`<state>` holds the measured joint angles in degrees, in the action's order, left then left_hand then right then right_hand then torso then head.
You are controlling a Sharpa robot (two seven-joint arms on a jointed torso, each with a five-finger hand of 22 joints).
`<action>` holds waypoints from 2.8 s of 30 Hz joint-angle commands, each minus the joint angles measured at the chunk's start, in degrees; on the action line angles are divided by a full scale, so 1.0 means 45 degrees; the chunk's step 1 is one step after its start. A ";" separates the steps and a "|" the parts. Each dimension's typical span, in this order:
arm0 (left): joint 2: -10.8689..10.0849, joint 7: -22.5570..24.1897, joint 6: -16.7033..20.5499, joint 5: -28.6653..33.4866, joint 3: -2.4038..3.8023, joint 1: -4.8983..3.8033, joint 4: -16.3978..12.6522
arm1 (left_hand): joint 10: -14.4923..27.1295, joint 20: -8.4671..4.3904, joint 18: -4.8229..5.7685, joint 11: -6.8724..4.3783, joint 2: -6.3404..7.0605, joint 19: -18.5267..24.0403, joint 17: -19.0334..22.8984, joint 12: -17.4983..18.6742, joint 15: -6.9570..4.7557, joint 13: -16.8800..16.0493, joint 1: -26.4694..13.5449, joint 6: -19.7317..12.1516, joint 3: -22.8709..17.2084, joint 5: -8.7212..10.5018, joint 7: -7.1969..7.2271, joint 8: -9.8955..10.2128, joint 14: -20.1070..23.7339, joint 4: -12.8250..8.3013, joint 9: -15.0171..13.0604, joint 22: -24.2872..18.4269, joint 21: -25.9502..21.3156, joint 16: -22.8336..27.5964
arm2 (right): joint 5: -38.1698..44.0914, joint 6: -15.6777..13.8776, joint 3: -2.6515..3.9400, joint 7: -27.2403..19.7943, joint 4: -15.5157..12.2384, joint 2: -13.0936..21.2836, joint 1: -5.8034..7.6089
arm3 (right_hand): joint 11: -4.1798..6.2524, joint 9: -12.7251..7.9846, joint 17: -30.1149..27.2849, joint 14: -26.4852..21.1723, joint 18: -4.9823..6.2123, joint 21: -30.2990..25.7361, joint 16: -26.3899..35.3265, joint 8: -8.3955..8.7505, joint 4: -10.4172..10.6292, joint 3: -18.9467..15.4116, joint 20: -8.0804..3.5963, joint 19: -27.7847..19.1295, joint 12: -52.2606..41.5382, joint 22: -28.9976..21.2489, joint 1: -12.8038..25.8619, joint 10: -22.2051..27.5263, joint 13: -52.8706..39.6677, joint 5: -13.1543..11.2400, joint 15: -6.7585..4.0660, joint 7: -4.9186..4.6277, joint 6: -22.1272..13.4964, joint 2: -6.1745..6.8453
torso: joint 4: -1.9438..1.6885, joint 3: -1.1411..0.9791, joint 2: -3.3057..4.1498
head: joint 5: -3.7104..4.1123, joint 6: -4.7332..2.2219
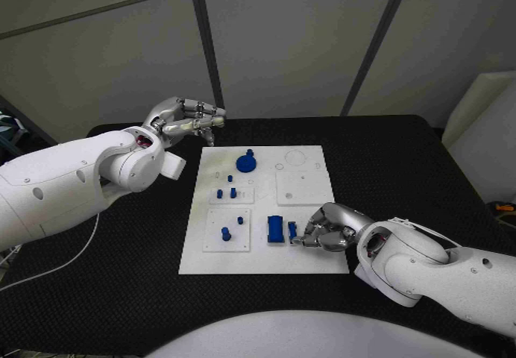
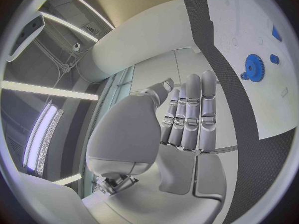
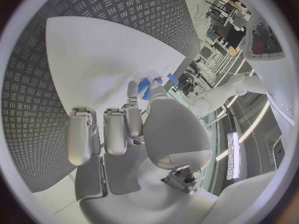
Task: Assemble the parts on the task board
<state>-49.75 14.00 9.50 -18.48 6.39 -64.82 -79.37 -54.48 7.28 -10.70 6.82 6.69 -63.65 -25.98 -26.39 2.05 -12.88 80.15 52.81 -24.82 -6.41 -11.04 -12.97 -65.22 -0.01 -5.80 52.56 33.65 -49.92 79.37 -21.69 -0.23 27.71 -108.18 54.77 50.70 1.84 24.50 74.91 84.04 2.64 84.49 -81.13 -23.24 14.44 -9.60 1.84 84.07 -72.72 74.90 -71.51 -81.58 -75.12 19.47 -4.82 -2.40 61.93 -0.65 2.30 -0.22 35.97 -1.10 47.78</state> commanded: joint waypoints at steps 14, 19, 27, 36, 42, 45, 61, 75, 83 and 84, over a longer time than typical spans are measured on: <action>-0.0038 0.0022 -0.0116 0.0026 -0.0003 -0.0016 -0.0032 | 0.0074 0.0032 0.0052 -0.0002 -0.0129 0.0076 0.0012 -0.0078 -0.0009 0.0011 0.0029 -0.0083 -0.0050 -0.0058 -0.0025 -0.0067 0.0072 0.0006 0.0013 -0.0017 -0.0077 0.0068 | 0.0005 0.0238 0.0002 0.0235 0.0584 -0.0407 0.0019 | -0.0023 0.0026 0.0598 0.0805 -0.0207 0.0049 -0.0031 -0.0080 0.0088 -0.0028 -0.0057 0.0278 -0.0017 0.2208 -0.0082 -0.0060 -0.0264 0.0026 -0.0058 0.0039 -0.0036 -0.0314 | -0.0007 0.0001 0.0015 | -0.0058 0.0055; -0.0046 0.0009 -0.0116 0.0026 -0.0003 -0.0017 -0.0042 | 0.0074 0.0032 0.0052 -0.0002 -0.0129 0.0076 0.0012 -0.0078 -0.0009 0.0011 0.0029 -0.0083 -0.0050 -0.0058 -0.0025 -0.0067 0.0072 0.0006 0.0013 -0.0017 -0.0077 0.0068 | 0.0006 0.0403 0.0004 0.0276 0.0721 -0.0531 0.0020 | 0.0002 0.0038 0.0589 0.0803 -0.0206 0.0047 -0.0025 -0.0081 -0.0080 -0.0013 -0.0069 0.0278 -0.0029 0.2209 -0.0401 -0.0069 -0.0281 0.0070 -0.0077 0.0068 -0.0052 -0.0292 | -0.0015 -0.0004 0.0010 | -0.0062 0.0066; -0.0046 0.0014 -0.0109 0.0026 -0.0003 -0.0017 -0.0046 | 0.0074 0.0032 0.0052 -0.0002 -0.0129 0.0076 0.0012 -0.0078 -0.0009 0.0011 0.0029 -0.0083 -0.0050 -0.0058 -0.0025 -0.0067 0.0072 0.0006 0.0013 -0.0017 -0.0077 0.0068 | -0.0006 0.0229 0.0005 0.0080 0.0674 -0.0546 0.0020 | 0.0006 0.0046 0.0561 0.0796 -0.0200 0.0025 -0.0003 -0.0075 -0.0229 -0.0036 -0.0081 0.0260 0.0014 0.2193 -0.0655 -0.0046 -0.0257 -0.0083 -0.0086 0.0063 -0.0076 -0.0236 | 0.0002 -0.0005 -0.0011 | -0.0056 0.0074; -0.0015 0.0134 -0.0077 0.0091 -0.0021 -0.0010 -0.0001 | 0.0130 0.0057 0.0059 0.0011 -0.0070 0.0084 0.0030 -0.0152 0.0018 0.0033 -0.0152 -0.0121 0.0025 -0.0036 -0.0031 -0.0096 0.0073 0.0082 0.0017 -0.0031 -0.0121 0.0061 | -0.2251 0.0059 0.0398 -0.3123 0.0528 0.0031 0.0035 | -0.0251 -0.0057 -0.1120 0.0345 0.0291 -0.1655 0.1354 0.0228 0.0041 -0.0578 0.0073 -0.1190 0.1182 0.0646 -0.0413 0.0666 0.0597 0.0085 0.0121 -0.0229 -0.0570 0.0075 | -0.0006 0.0009 -0.0087 | -0.0100 -0.0194; 0.0171 0.0451 0.0031 0.1226 -0.0078 0.0004 0.0153 | 0.0163 0.0133 0.0059 -0.0010 0.0162 0.0081 0.0051 -0.0338 0.0057 0.0037 -0.0709 -0.0154 0.0597 0.0010 0.0037 -0.0186 0.0055 0.0398 0.0003 -0.0155 -0.0304 0.0030 | -0.7260 0.0340 0.0738 -0.6396 0.2023 -0.0017 0.0810 | -0.0684 -0.0336 -0.5362 -0.0899 0.1167 -0.5542 0.5514 0.0939 -0.0660 -0.0282 0.0410 -0.3927 0.6212 -0.2687 -0.2024 0.3707 0.4422 -0.1448 0.0495 -0.0750 -0.1523 -0.0351 | -0.0081 0.0070 -0.0328 | -0.0034 -0.0518; 0.0390 0.0686 0.0341 0.1879 -0.0116 0.0006 0.0445 | 0.0038 0.0145 0.0046 -0.0100 0.0186 0.0210 0.0123 -0.0534 0.0029 0.0018 -0.0857 -0.0055 0.1099 0.0015 0.0180 -0.0326 0.0310 0.0557 -0.0039 -0.0324 -0.0574 0.0160 | -0.9716 0.0395 0.0791 -0.7665 0.3154 -0.0345 0.1244 | -0.0967 -0.0607 -0.8110 -0.1909 0.1683 -0.8582 0.8689 0.1493 -0.0999 -0.0059 0.0626 -0.5772 0.8260 -0.5199 -0.2740 0.4547 0.6107 -0.2275 0.0734 -0.1039 -0.1895 -0.0545 | -0.0126 0.0147 -0.0469 | 0.0084 -0.0833; 0.2615 0.2106 0.1820 0.4161 -0.0188 0.0301 0.3620 | 0.0460 0.2063 0.0143 0.0688 -0.0530 0.6115 0.3770 0.2942 0.1520 0.2048 -0.0472 -0.0367 0.3286 -0.0035 0.0685 0.1127 0.3916 0.1454 0.0459 -0.5517 -0.6698 0.8314 | -1.4337 0.1180 0.1166 -1.0801 0.9899 -0.4117 0.2194 | -0.2594 -0.3215 -1.3478 -0.6091 0.1722 -1.6311 1.7174 0.4364 -0.1837 0.0253 0.2869 -0.8153 1.5191 -1.1053 -0.3329 0.5406 1.4713 -0.3018 0.2962 -0.2043 -0.2015 -0.0842 | 0.0083 0.0240 -0.1334 | 0.0076 -0.2320; 0.3055 0.1842 0.2258 0.3863 -0.0322 0.0576 0.3621 | 0.5855 0.0422 0.1337 -0.0443 -0.1487 1.1027 0.5774 0.5864 0.0601 0.2862 -0.8057 -0.5419 0.5516 0.1423 0.1487 0.2883 0.8589 0.0003 0.1289 -0.9771 -0.7478 1.1094 | -1.4225 0.0318 0.1068 -1.0562 1.0078 -0.4406 0.2176 | -0.1698 -0.5445 -1.5755 -1.1838 0.0781 -1.8776 1.8030 0.5165 -0.3208 0.2134 0.1522 -1.2688 1.6161 -1.4365 0.5662 1.1178 1.6693 -0.4326 0.2201 -0.0928 -0.7309 0.0143 | -0.0258 0.0114 -0.1195 | 0.0128 -0.2687; 0.2252 0.2536 0.4519 0.3964 -0.0779 0.0768 0.1136 | 0.7647 -0.0200 0.1346 -0.1515 -0.1487 1.1891 0.5774 0.5864 -0.0456 0.2862 -1.0855 -0.7230 0.5516 0.1423 0.2453 0.2883 1.0286 0.0003 0.1289 -1.0318 -0.7478 1.1094 | -1.5632 -0.1868 0.0649 -1.1476 0.7593 -0.3513 0.2146 | -0.1327 -0.5445 -1.6646 -1.3800 0.0477 -1.8776 1.8030 0.5165 -0.3208 0.2134 0.0969 -1.4413 1.6161 -1.5021 0.8597 1.3179 1.6693 -0.4326 0.1071 -0.0508 -0.9165 0.0143 | -0.0511 0.0049 -0.1065 | 0.0245 -0.2978; 0.2124 0.2646 0.4876 0.3980 -0.0851 0.0798 0.0743 | 0.7766 -0.0229 0.1346 -0.1515 -0.1487 1.1958 0.5774 0.5864 -0.0456 0.2862 -1.1043 -0.7357 0.5516 0.1423 0.2453 0.2883 1.0400 0.0003 0.1289 -1.0356 -0.7478 1.1094 | -1.5855 -0.2215 0.0583 -1.1621 0.7199 -0.3371 0.2141 | -0.1307 -0.5445 -1.6646 -1.3921 0.0443 -1.8776 1.8030 0.5165 -0.3208 0.2134 0.0936 -1.4517 1.6161 -1.5059 0.8776 1.3299 1.6693 -0.4326 0.1071 -0.0480 -0.9277 0.0143 | -0.0511 0.0049 -0.1065 | 0.0245 -0.2978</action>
<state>-39.90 22.66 24.19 -0.85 2.63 -61.22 -74.25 -26.45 8.51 -6.40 2.82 0.10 -13.29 -0.30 -0.81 2.62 -0.28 41.29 26.74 -0.30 -1.07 -1.91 -0.50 -25.00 0.92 -0.29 8.09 0.36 -0.66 13.02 -24.29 2.45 -20.69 -74.19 39.09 60.24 -5.43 0.95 1.38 28.90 6.63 0.64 -0.49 -0.44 0.16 -1.28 8.16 25.36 -0.43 9.65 -43.31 -29.40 -0.30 0.82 3.59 -6.17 27.31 -0.41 0.36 0.09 30.99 -0.04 34.46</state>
